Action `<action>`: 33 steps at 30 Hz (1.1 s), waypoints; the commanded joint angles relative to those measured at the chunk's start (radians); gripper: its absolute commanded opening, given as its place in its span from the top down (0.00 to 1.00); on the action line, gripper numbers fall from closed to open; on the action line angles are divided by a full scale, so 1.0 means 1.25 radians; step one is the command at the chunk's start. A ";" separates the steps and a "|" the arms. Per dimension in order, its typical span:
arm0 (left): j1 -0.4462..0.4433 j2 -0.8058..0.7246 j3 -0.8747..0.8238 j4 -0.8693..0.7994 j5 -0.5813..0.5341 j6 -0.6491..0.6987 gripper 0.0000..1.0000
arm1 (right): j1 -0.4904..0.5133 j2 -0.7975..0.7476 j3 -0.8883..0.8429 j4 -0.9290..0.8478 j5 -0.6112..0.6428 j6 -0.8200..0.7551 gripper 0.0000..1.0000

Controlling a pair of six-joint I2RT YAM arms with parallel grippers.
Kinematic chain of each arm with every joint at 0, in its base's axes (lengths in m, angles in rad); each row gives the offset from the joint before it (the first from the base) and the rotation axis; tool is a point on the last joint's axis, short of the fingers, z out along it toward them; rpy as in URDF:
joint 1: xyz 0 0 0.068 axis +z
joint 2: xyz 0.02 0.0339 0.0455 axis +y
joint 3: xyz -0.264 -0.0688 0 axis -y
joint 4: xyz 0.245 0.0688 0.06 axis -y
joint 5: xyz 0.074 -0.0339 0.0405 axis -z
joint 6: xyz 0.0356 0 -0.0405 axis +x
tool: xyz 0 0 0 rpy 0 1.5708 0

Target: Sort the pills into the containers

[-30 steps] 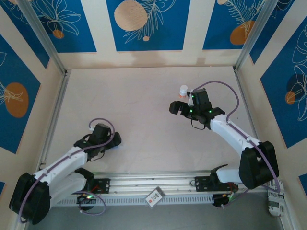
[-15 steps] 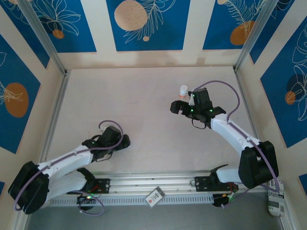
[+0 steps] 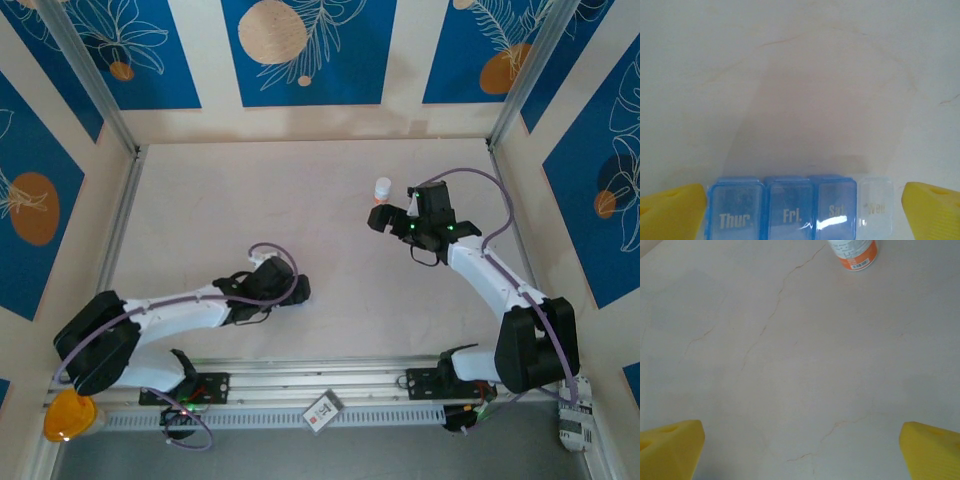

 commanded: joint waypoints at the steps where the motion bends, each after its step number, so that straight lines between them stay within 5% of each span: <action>1: -0.010 0.033 0.036 0.035 -0.005 0.002 0.00 | -0.007 -0.027 -0.011 -0.018 -0.031 -0.009 0.00; 11: 0.044 0.017 0.097 -0.021 -0.045 0.118 0.00 | 0.032 -0.028 -0.061 0.004 -0.096 -0.020 0.06; 23: 0.317 -0.014 0.150 -0.025 0.084 0.253 0.00 | 0.291 0.105 0.003 0.002 -0.122 -0.255 0.14; 33: 0.459 -0.009 0.190 -0.024 0.181 0.280 0.00 | 0.431 0.238 0.087 0.001 -0.117 -0.396 0.05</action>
